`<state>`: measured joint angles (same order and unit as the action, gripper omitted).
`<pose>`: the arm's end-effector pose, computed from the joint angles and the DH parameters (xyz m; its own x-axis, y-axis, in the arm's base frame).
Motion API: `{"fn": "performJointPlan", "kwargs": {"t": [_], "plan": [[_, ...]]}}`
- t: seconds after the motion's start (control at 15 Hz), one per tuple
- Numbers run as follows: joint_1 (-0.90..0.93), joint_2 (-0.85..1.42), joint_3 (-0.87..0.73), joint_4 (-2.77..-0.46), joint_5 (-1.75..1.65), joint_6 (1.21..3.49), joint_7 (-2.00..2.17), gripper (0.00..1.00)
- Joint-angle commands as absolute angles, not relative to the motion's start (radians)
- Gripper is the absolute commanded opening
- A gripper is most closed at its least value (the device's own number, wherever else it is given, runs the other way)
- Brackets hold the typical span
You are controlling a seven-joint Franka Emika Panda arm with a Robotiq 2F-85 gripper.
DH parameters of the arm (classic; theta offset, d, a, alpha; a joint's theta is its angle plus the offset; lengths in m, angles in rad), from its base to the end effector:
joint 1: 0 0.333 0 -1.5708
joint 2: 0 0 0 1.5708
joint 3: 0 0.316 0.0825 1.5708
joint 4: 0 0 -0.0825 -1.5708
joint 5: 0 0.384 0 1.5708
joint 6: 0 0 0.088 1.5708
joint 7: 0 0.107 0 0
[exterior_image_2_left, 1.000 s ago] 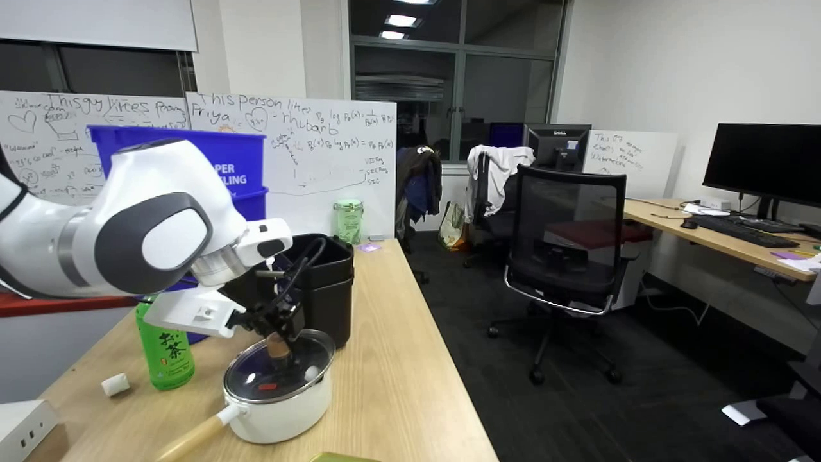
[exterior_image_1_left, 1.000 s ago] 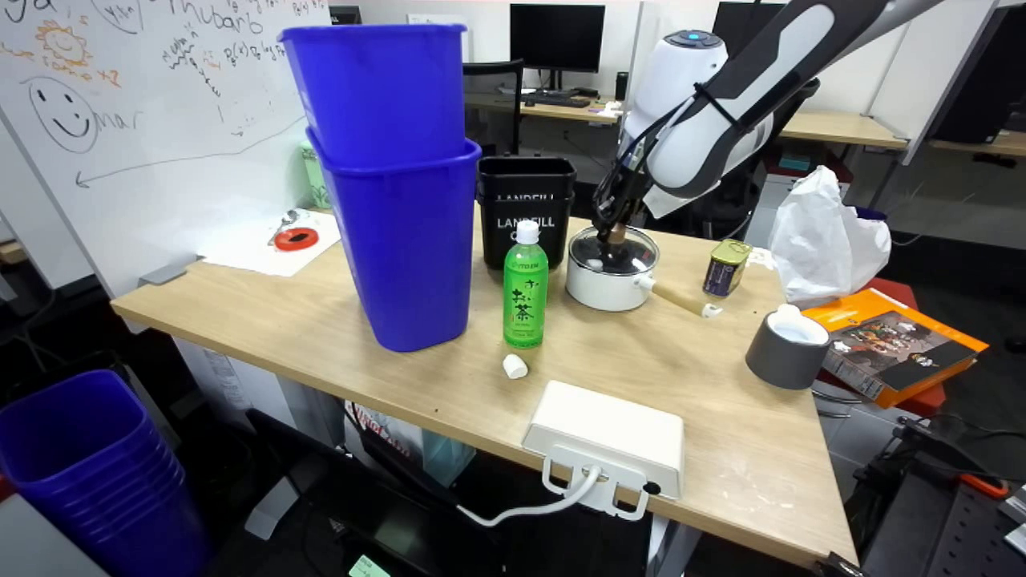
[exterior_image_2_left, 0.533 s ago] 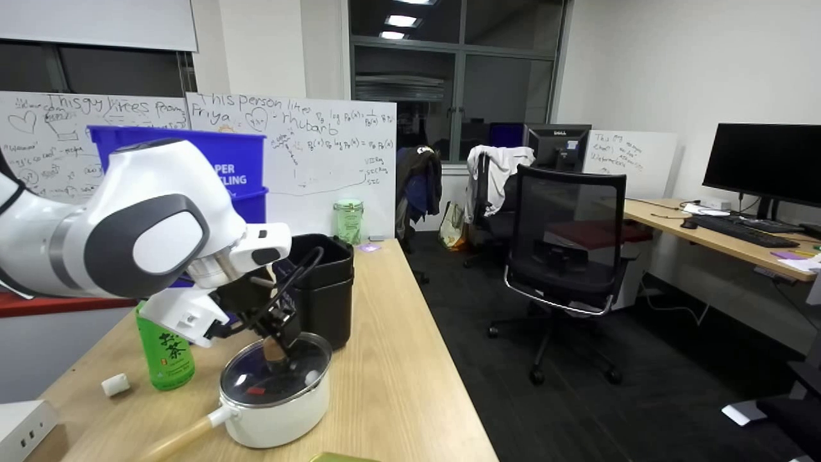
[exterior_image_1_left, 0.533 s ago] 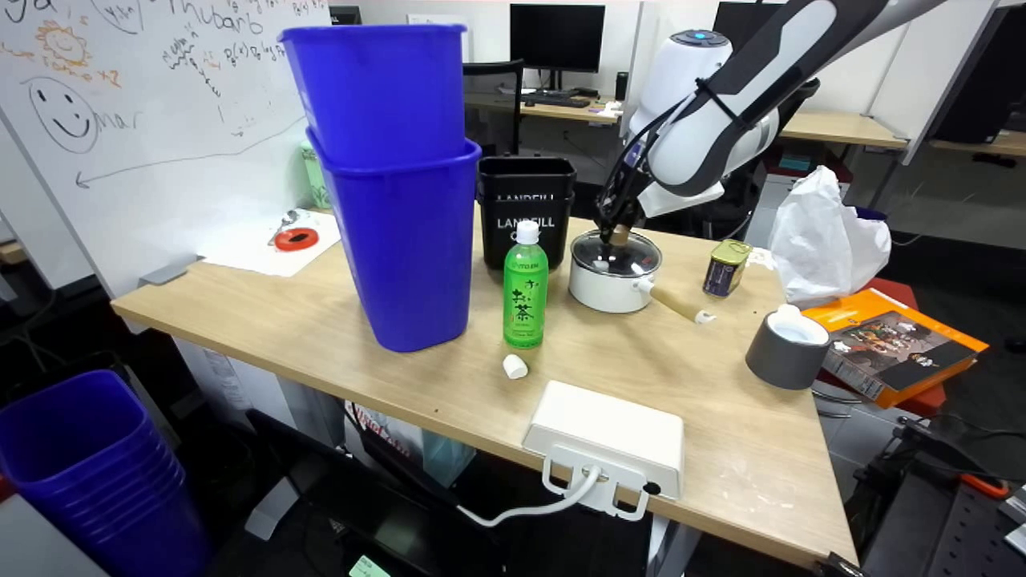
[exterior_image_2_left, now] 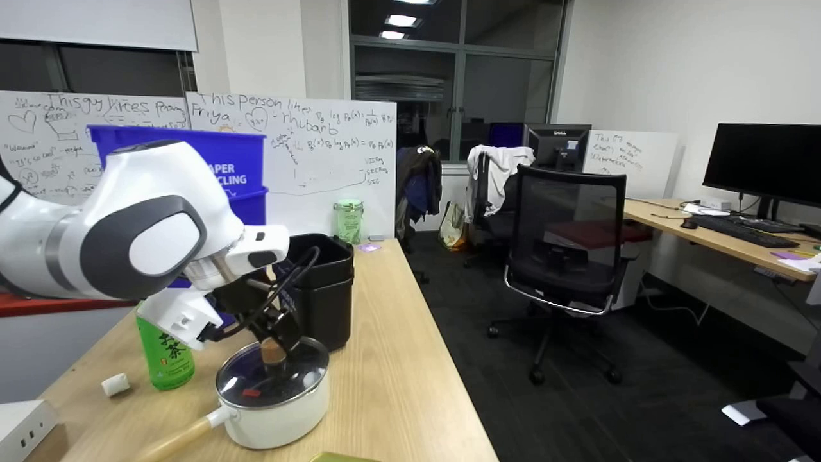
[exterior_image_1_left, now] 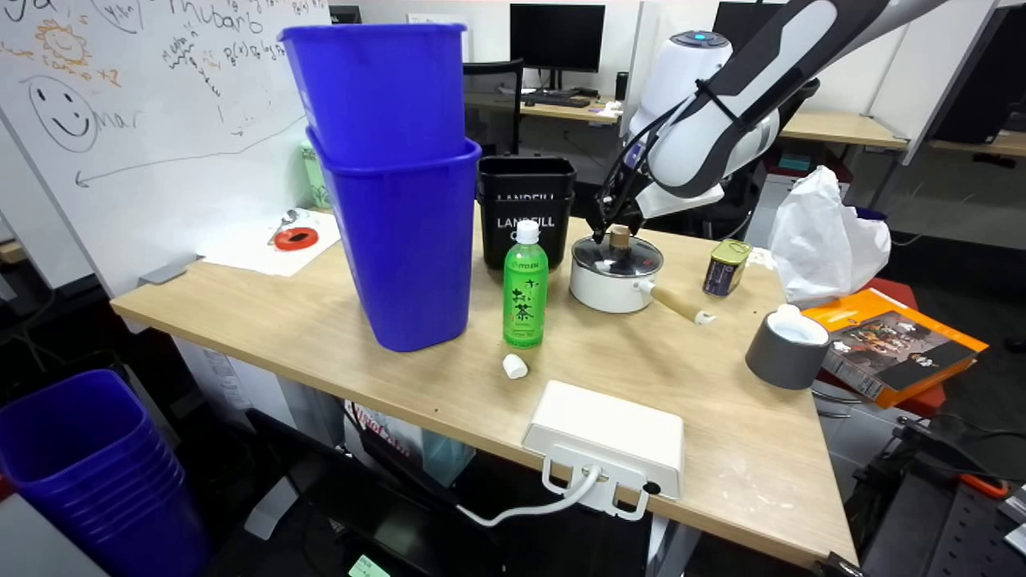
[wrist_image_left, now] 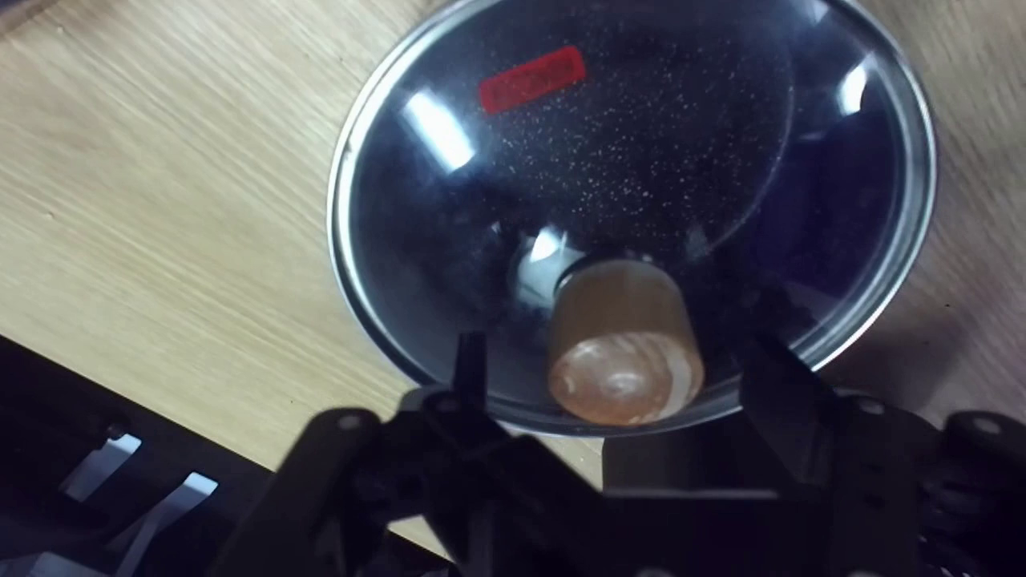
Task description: Put the lid on the white pot.
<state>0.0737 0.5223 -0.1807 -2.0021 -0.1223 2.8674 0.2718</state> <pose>0.6355 -0.0552 0.2332 0.9125 -0.1984 0.3578 -0.2368 -0.9693 0.0664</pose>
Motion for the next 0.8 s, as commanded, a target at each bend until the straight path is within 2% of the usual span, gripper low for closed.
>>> {"fn": "performJointPlan", "kwargs": {"t": [0.0,0.2,0.27,0.73], "plan": [[0.062,0.502,-0.154,-1.967,-0.117,2.81,0.192,1.0],[0.036,0.459,-0.078,-1.936,-0.072,2.727,0.126,1.0],[0.067,0.487,-0.127,-1.942,-0.102,2.797,0.182,1.0],[0.066,0.487,-0.126,-1.94,-0.099,2.788,0.181,1.0]]}}
